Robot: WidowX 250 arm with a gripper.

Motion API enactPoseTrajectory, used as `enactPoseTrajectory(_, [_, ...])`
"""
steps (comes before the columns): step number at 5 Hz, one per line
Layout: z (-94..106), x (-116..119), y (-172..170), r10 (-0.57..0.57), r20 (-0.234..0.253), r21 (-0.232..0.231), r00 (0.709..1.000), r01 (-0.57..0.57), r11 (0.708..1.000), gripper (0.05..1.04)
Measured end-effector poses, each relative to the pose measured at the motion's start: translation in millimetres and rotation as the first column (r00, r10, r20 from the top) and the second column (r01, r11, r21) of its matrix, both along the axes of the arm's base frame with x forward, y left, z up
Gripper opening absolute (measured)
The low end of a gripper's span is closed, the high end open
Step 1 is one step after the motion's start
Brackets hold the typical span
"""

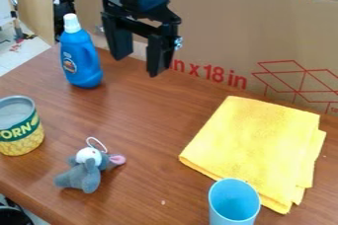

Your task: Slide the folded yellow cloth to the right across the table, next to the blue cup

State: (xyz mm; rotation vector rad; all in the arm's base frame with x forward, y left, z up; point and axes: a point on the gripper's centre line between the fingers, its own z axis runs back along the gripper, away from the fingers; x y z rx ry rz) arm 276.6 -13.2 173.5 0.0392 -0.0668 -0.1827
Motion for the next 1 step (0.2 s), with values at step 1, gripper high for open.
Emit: enactPoseTrajectory(1, [0.4,-0.6,0.3,-0.003,-0.002,0.002,1.000,0.003,1.000,1.001])
